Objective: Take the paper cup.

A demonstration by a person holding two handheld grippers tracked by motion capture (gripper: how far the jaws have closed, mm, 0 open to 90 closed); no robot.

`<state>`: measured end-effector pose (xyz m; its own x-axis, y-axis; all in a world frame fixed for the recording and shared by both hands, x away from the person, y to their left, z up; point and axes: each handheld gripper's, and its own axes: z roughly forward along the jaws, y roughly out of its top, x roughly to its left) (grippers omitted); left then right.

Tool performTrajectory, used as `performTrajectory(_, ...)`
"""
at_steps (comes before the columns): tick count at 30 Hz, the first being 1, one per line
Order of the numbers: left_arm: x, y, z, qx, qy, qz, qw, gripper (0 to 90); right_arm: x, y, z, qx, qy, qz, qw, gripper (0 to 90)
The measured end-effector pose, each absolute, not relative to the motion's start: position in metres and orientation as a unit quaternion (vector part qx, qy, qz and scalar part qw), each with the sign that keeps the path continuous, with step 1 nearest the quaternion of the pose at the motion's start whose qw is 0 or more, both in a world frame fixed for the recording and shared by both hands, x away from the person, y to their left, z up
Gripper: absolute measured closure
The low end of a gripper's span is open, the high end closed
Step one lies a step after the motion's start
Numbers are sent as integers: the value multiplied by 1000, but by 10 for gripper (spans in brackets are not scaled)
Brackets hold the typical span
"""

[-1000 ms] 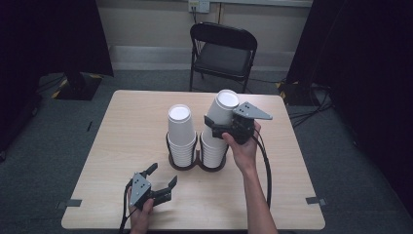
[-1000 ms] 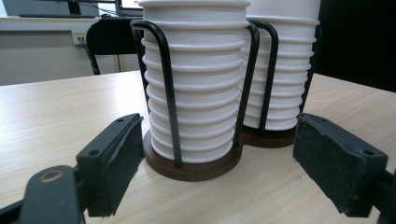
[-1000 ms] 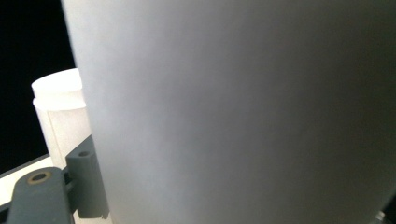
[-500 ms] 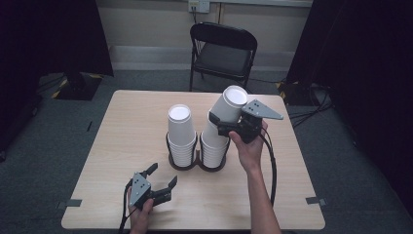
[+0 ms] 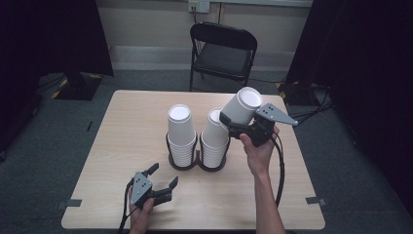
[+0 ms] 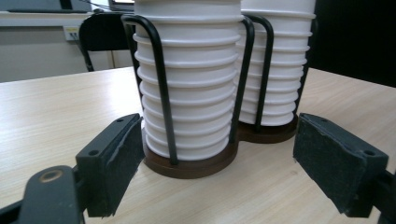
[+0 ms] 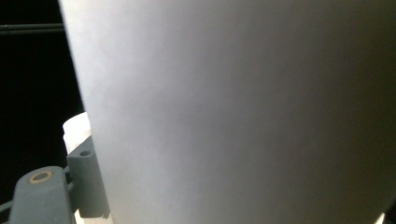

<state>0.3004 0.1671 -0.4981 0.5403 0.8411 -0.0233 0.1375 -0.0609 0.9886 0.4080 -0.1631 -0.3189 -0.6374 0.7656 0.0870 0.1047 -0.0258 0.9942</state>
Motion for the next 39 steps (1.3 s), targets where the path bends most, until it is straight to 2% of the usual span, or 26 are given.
performTrajectory(10, 302, 168, -498, 661, 379, 296, 576, 161, 397, -186, -325, 364, 630, 637, 254, 131)
performTrajectory(15, 303, 166, -497, 669, 375, 302, 566, 205, 390, -197, -330, 376, 625, 637, 251, 131)
performTrajectory(28, 304, 165, -497, 677, 372, 303, 558, 217, 372, -216, -363, 423, 611, 632, 222, 131)
performTrajectory(34, 306, 167, -497, 675, 377, 288, 565, 227, 363, -215, -382, 430, 614, 631, 199, 131)
performTrajectory(38, 305, 170, -497, 678, 359, 269, 583, 221, 354, -210, -390, 426, 618, 633, 189, 131)
performTrajectory(39, 305, 168, -497, 681, 360, 260, 583, 250, 351, -207, -393, 425, 622, 631, 184, 131)
